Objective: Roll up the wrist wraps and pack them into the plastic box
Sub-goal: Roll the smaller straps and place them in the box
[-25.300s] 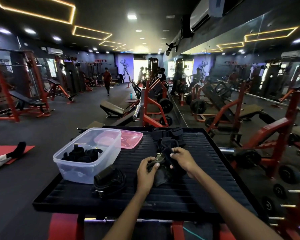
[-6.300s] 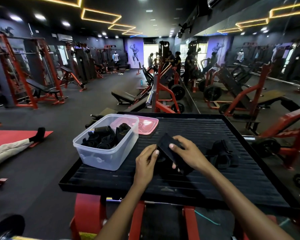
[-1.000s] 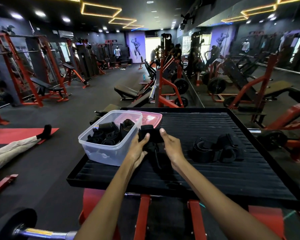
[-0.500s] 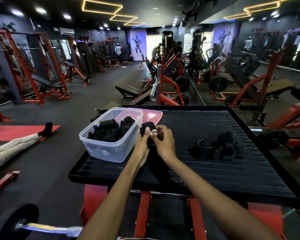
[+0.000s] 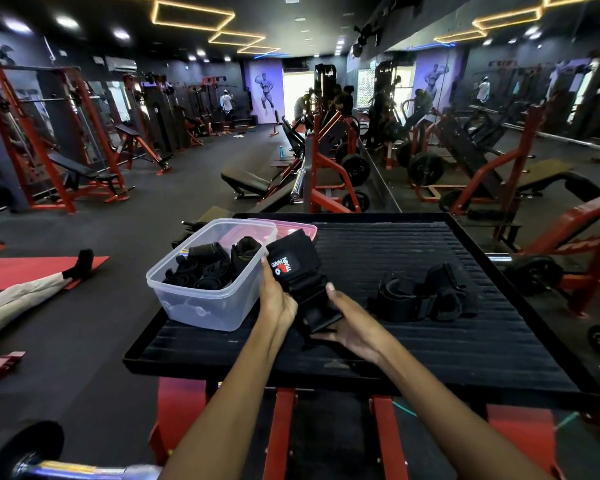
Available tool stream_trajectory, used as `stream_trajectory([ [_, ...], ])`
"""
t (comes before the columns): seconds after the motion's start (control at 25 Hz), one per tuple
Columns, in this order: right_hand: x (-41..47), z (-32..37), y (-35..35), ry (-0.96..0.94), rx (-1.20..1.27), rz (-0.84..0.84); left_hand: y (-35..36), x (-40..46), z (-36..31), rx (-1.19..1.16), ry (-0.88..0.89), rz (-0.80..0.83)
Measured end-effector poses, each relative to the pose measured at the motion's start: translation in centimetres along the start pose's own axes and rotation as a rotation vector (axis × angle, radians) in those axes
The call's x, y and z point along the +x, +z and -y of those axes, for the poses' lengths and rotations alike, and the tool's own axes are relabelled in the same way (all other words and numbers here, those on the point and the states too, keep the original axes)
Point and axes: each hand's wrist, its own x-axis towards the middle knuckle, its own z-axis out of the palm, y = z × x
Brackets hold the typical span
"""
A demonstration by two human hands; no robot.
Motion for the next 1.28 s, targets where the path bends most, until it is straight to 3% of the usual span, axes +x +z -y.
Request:
stream_trajectory([
  [0.24, -1.1, -0.1, -1.3, -0.038, 0.230, 0.249, -0.6, 0.5, -0.2, 0.002, 0.001, -0.022],
  [0.32, -1.5, 0.1, -0.8, -0.093, 0.156, 0.192, -0.8, 0.4, -0.6, 0.031, 0.019, 0.019],
  [0.44, -1.2, -0.2, 0.4, -0.234, -0.032, -0.046, -1.4, 0.3, -0.3, 0.175, 0.091, 0.079],
  [0.72, 0.8, -0.7, 0.3, -0.465, -0.267, -0.400, -2.5, -1.0, 0.2, 0.825, 0.375, 0.258],
  [0.92, 1.9, -1.9, -0.9, -0.484, -0.318, -0.428, -3.7, -0.9, 0.2, 1.127, 0.453, 0.455],
  [1.16, 0.9, -1.5, -1.0, -0.593, -0.366, -0.416, -2.8, -1.6, 0.1, 1.253, 0.562, 0.578],
  [1.28, 1.2, -1.8, -1.4, -0.574, -0.503, -0.322, -3.5, -1.7, 0.2, 1.352, 0.610, 0.637],
])
